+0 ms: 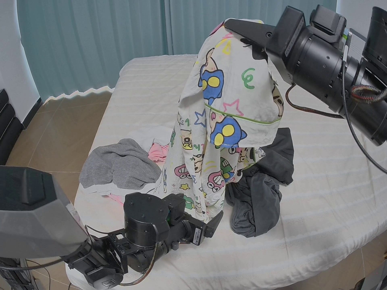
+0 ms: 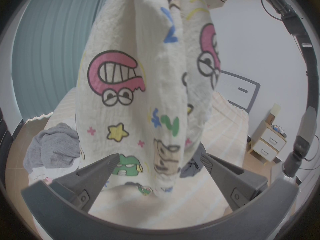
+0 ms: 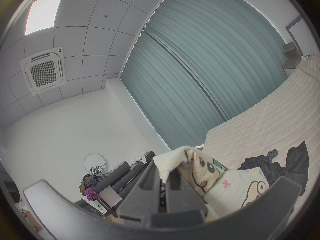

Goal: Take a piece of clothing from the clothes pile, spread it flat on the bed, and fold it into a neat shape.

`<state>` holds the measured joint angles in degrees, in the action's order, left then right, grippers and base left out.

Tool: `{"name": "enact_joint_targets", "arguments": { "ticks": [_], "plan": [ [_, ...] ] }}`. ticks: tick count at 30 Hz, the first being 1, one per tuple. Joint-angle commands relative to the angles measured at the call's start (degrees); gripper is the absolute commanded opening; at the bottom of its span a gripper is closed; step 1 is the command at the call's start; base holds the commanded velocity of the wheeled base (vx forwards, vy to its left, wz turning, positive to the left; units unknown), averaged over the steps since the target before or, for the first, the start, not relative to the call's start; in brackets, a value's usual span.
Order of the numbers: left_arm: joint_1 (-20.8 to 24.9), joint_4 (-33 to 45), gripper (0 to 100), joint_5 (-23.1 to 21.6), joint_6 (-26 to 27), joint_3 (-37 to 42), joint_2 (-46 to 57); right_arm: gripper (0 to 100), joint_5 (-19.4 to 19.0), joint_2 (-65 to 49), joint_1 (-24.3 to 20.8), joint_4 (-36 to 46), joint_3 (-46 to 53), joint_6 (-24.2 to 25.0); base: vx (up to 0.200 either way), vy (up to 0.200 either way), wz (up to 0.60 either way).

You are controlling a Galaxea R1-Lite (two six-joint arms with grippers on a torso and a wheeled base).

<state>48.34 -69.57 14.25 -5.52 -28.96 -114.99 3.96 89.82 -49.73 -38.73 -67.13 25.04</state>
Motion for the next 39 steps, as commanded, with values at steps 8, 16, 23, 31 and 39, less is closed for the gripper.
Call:
{"name": "enact_joint_targets", "arguments": {
  "ticks": [8,16,23,31,39],
  "plan": [
    [-1.2,-5.7,100,4.6,3.6,-0.1,-5.7,0,0.0,-0.4,0.9,0.0,0.3,0.0,0.0,0.0,0.0],
    [-2.2,-5.9,100,6.6,6.0,1.8,-5.2,0,-0.1,-0.4,3.1,0.0,0.3,0.0,0.0,0.0,0.0],
    [-3.4,-8.5,100,8.7,7.8,2.1,-5.1,0,0.0,-0.7,3.1,0.1,0.4,-0.1,0.0,0.0,0.0],
    [-4.1,-13.0,100,9.2,10.9,5.8,-5.1,0,0.0,-0.7,3.4,0.0,0.9,-0.1,0.0,0.0,0.0],
    [-4.3,-13.4,100,9.1,10.7,7.3,-4.4,0,-0.1,-0.8,4.1,0.1,0.9,-0.1,0.0,0.0,0.0]
  ]
}}
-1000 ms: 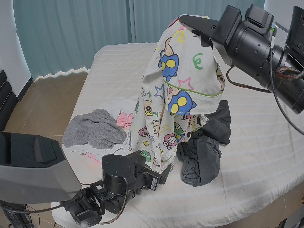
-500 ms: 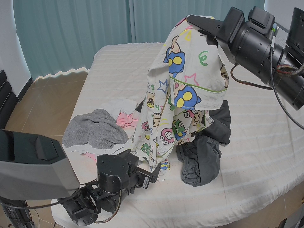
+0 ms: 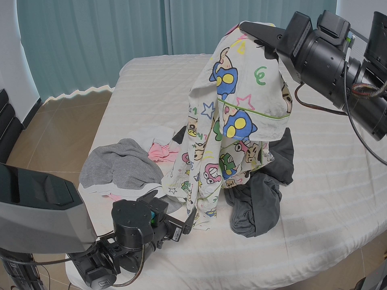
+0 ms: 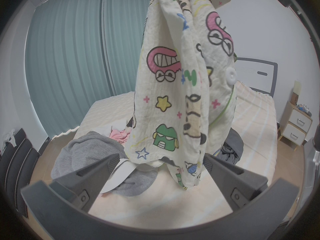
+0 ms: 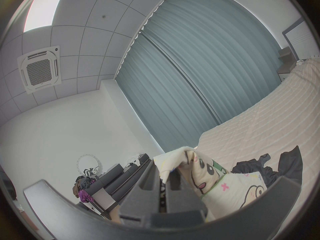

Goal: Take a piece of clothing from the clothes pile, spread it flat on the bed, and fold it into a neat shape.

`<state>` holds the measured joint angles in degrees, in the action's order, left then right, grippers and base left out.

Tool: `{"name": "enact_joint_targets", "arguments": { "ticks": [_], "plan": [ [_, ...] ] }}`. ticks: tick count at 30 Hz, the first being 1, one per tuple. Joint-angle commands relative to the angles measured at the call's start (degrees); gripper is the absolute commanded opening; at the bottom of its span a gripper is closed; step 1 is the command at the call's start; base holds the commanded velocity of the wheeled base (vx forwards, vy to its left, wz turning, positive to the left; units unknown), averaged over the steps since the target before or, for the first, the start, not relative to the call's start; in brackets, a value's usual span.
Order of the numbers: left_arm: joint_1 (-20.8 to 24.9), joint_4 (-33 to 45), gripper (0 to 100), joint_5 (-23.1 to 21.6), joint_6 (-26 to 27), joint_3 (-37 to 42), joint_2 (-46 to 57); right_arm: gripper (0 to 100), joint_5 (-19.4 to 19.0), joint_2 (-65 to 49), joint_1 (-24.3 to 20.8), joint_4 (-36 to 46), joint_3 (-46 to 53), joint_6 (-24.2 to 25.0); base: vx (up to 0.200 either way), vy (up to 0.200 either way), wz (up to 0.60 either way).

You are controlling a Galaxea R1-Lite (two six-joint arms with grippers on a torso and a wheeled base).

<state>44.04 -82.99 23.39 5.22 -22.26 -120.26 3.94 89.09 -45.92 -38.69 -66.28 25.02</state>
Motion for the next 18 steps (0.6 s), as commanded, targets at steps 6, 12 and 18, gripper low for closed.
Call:
{"name": "enact_joint_targets", "arguments": {
  "ticks": [6,12,18],
  "plan": [
    [0.0,0.0,100,0.0,-0.2,-0.5,0.6,0,-0.1,0.0,0.3,-0.1,0.1,-0.1,0.0,0.0,0.0],
    [1.1,0.0,100,-0.2,-0.6,-2.6,0.0,0,-0.1,0.0,0.3,-0.1,0.0,-0.1,0.0,0.0,0.0],
    [2.4,-0.1,100,0.4,-0.6,-5.4,-3.4,0,-0.1,0.0,0.3,-0.1,0.0,0.0,0.0,0.0,0.0]
  ]
}}
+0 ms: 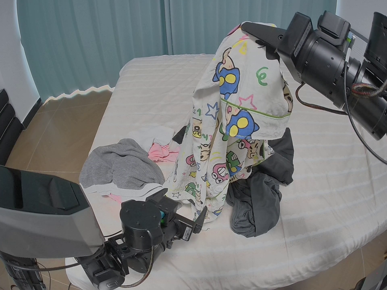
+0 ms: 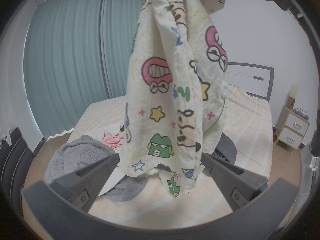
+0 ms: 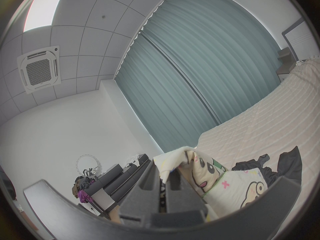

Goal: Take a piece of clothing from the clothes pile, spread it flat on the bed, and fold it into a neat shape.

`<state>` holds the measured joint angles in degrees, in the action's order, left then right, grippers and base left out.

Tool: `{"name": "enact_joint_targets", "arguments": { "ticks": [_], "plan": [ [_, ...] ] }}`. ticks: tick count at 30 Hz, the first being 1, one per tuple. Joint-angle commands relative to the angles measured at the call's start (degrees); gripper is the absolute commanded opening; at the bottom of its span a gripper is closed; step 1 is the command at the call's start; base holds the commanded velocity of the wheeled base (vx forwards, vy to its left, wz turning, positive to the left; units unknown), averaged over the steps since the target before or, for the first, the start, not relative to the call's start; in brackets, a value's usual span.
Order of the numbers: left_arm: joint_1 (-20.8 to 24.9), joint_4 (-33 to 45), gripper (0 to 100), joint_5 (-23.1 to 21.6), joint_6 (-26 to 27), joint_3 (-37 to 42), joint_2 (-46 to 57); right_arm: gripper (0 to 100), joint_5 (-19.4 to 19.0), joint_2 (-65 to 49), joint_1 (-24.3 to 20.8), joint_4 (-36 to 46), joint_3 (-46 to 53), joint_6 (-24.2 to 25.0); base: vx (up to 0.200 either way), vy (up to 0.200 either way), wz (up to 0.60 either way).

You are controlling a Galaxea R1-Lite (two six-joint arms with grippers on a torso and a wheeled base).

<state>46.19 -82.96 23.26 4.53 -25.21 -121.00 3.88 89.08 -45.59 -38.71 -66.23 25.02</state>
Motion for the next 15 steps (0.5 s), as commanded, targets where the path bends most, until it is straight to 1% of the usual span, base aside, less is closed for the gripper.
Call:
{"name": "enact_joint_targets", "arguments": {
  "ticks": [1,11,15],
  "plan": [
    [0.2,-0.2,100,0.6,0.0,-2.9,-2.9,0,0.0,0.0,0.0,-0.1,0.0,0.0,0.0,0.0,0.0],
    [0.6,-3.5,100,0.7,0.1,-4.6,-5.8,0,0.0,-0.3,0.0,-0.1,0.0,-0.1,0.0,0.0,0.0],
    [1.1,-3.7,100,0.7,0.0,-4.9,-6.1,0,0.0,-0.3,0.1,0.0,0.0,0.0,0.0,0.0,0.0]
  ]
}}
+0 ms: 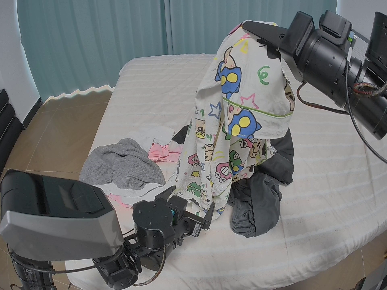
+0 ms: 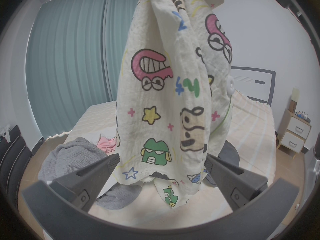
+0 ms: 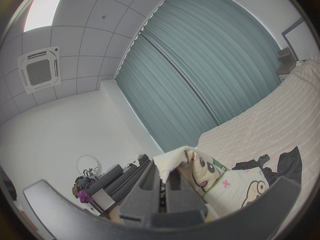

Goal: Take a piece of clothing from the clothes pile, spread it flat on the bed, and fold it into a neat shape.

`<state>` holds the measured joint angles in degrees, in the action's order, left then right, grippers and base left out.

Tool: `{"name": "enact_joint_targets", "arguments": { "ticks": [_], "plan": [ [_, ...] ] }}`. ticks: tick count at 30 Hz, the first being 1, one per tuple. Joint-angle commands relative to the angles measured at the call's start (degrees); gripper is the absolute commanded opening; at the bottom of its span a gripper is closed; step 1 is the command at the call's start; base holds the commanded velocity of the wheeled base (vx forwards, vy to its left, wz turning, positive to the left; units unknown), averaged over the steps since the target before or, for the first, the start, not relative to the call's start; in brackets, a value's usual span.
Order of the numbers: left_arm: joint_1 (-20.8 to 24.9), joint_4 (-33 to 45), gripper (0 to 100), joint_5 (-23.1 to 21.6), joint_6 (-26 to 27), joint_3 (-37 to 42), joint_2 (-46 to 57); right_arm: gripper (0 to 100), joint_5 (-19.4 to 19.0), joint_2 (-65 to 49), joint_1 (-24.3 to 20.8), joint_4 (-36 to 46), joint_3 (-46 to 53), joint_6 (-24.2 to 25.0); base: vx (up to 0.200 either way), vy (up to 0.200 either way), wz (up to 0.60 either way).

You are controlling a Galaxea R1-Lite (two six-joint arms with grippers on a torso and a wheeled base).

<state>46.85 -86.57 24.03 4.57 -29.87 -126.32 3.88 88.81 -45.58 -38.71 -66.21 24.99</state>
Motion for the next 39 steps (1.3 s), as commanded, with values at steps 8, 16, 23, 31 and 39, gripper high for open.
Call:
{"name": "enact_joint_targets", "arguments": {
  "ticks": [8,16,23,31,39],
  "plan": [
    [1.8,-0.2,100,0.0,-0.4,-1.8,-1.3,0,0.1,-0.1,0.1,-0.1,0.0,0.1,0.0,0.0,0.0],
    [0.3,-0.2,100,2.3,-0.1,-0.7,-2.0,0,0.0,-0.8,0.1,0.0,0.5,0.1,0.0,0.0,0.0],
    [-2.9,-0.5,100,2.1,-0.2,2.8,-0.4,0,0.0,-1.0,1.2,0.0,0.5,0.1,0.0,0.0,0.0],
    [-4.4,-2.6,100,2.0,-0.4,0.7,-0.4,0,0.0,-1.0,1.3,0.0,0.9,0.0,0.0,0.0,0.0],
    [-3.9,-2.5,100,-3.1,-0.5,0.0,-1.0,0,0.0,-1.0,1.3,0.0,0.9,0.0,0.0,0.0,0.0]
  ]
}}
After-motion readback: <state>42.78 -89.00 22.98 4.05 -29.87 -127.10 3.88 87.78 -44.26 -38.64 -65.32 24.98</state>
